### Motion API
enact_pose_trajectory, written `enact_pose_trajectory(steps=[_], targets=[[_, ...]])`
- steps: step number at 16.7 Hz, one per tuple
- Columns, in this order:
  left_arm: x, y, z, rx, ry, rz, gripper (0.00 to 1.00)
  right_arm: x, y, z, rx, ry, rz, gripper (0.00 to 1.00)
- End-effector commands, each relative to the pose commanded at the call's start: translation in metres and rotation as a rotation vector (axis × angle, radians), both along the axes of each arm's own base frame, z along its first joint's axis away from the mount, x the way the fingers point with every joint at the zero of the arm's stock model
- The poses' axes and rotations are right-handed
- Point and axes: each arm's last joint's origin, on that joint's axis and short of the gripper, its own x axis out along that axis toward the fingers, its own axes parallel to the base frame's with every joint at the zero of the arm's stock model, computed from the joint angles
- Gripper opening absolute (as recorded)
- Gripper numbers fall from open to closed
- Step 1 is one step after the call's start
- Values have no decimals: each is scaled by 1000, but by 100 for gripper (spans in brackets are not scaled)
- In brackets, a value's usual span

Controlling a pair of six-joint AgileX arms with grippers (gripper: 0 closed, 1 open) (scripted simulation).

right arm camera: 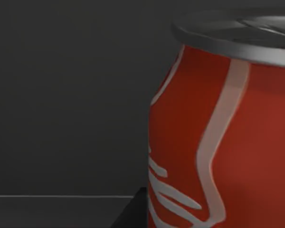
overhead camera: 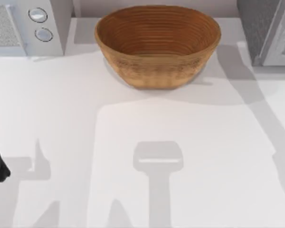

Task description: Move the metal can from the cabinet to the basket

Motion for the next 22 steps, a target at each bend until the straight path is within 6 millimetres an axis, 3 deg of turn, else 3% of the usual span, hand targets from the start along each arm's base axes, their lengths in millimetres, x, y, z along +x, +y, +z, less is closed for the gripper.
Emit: enact_pose_trajectory(steps=[7,9,11,13,15,17,22], targets=[[0,0,0,0,0,0,100,-9,3,5,1,-3,1,0],[0,0,0,0,0,0,100,-38,11,18,0,-5,-1,0],[0,0,0,0,0,0,100,-80,16,34,-2,0,-2,0],[0,0,0,0,0,0,100,-131,13,49,-1,0,1,0],[0,0,0,0,0,0,100,-166,6,58,1,0,2,0],[0,0,0,0,0,0,100,-180,2,60,1,0,1,0],[0,0,0,0,0,0,100,-179,2,58,1,5,6,0]])
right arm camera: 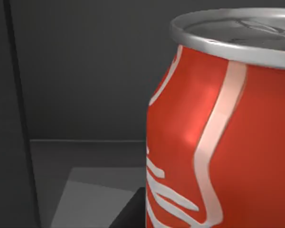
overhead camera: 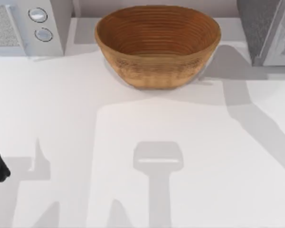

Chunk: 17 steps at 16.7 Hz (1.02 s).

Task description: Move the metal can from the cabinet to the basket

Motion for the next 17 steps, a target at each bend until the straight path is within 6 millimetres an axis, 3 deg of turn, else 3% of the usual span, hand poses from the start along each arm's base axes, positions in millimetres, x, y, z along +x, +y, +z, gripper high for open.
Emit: enact_pose_trajectory(steps=[4,7,9,17], targets=[[0,0,0,0,0,0,100,-3,-9,-17,-4,19,51,0],[0,0,0,0,0,0,100,-10,-27,-45,-6,39,98,0],[0,0,0,0,0,0,100,-14,-39,-76,-15,70,129,0],[0,0,0,0,0,0,100,-47,-87,-244,-10,129,148,0]])
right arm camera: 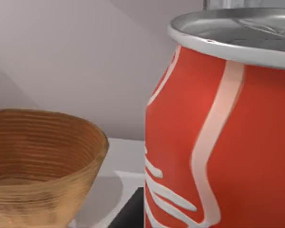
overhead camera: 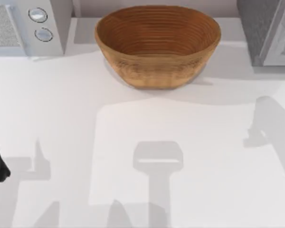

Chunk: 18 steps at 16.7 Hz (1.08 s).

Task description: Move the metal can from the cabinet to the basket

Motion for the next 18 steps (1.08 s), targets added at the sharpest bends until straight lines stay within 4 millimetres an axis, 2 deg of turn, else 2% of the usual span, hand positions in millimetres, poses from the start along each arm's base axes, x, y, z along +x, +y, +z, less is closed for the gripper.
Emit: enact_pose_trajectory(steps=[4,6,9,12,18], targets=[[0,0,0,0,0,0,100,-13,-15,-77,22,-49,-48,0],[0,0,0,0,0,0,100,-17,-20,-107,28,-87,-75,0],[0,0,0,0,0,0,100,-17,-26,-141,22,-122,-115,0],[0,0,0,0,0,0,100,-16,-29,-159,13,-126,-144,0],[0,0,0,0,0,0,100,-15,-29,-164,13,-110,-144,0]])
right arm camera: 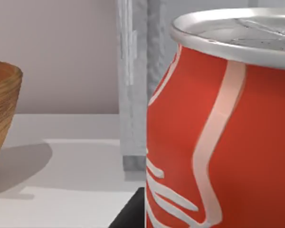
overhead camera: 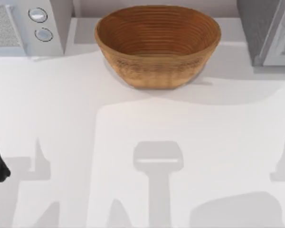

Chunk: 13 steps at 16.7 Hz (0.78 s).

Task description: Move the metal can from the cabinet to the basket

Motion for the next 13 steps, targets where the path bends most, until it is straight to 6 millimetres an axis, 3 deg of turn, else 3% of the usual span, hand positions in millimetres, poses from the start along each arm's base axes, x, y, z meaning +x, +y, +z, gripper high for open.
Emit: enact_pose_trajectory(steps=[3,7,10,13], targets=[[0,0,0,0,0,0,100,1,2,13,1,-8,4,0],[0,0,0,0,0,0,100,14,9,55,-1,-9,2,0],[0,0,0,0,0,0,100,41,22,94,-5,-2,1,0],[0,0,0,0,0,0,100,82,45,130,-7,-3,1,0]])
